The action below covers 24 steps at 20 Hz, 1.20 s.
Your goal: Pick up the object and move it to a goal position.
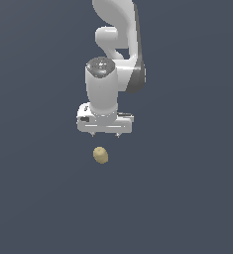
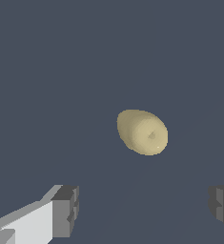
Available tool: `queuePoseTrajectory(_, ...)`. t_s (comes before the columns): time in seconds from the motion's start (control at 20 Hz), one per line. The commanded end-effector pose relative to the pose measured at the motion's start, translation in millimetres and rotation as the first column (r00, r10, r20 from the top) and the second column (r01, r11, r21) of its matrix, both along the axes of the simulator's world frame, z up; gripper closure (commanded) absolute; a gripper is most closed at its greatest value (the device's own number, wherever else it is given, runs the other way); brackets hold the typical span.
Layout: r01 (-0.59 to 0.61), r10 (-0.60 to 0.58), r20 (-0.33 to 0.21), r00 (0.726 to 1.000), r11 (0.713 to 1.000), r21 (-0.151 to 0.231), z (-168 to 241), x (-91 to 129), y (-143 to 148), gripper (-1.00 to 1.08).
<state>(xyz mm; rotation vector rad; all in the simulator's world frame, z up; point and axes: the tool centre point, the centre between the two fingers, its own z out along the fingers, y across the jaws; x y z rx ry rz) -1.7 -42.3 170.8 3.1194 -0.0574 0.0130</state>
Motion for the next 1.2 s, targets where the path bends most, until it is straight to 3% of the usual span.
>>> queuePoseTrajectory(0.0, -0.011, 0.011, -0.002, 1.000, 1.000, 0.002, -6.6, 4.3, -3.9, -0.92)
queuePoseTrajectory(0.55, -0.077, 0.078, -0.008, 0.997, 0.997, 0.019, -46.2, 28.3, -26.8, -0.92)
queuePoseTrajectory(1.15, -0.083, 0.083, -0.009, 0.996, 0.996, 0.021, -65.9, 29.8, -29.6, -0.92)
